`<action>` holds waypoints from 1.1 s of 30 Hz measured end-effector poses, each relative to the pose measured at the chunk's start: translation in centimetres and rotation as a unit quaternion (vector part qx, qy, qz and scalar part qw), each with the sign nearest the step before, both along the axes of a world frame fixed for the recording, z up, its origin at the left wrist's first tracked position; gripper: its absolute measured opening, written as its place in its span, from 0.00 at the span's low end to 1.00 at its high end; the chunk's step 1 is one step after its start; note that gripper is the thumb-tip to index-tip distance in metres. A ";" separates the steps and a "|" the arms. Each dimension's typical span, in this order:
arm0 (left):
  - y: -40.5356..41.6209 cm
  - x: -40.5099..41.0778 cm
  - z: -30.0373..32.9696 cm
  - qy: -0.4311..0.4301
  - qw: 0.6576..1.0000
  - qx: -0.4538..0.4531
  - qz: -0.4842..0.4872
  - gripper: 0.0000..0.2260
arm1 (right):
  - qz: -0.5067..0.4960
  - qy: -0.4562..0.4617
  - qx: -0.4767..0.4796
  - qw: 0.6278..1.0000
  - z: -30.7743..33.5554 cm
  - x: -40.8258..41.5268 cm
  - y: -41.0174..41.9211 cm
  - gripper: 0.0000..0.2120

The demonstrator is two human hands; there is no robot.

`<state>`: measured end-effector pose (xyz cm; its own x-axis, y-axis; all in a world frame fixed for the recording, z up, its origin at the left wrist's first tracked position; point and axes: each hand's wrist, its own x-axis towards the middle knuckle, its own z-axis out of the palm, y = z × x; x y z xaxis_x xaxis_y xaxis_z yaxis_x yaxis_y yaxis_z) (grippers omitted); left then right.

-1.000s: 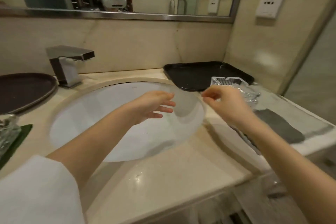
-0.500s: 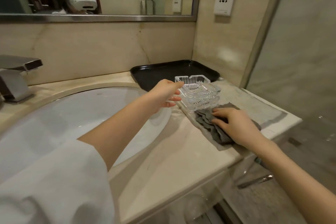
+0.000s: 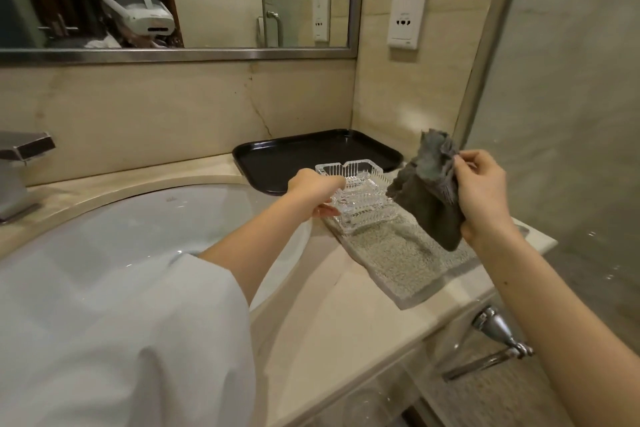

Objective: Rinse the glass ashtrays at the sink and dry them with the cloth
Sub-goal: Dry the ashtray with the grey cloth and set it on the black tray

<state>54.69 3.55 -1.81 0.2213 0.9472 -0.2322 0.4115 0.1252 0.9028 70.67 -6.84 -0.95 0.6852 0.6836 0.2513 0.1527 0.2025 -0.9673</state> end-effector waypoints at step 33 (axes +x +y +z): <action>-0.6 -23.2 -0.9 0.102 0.955 0.253 0.114 0.09 | 0.156 -0.637 0.135 0.743 -1.7 -26.0 12.0 0.11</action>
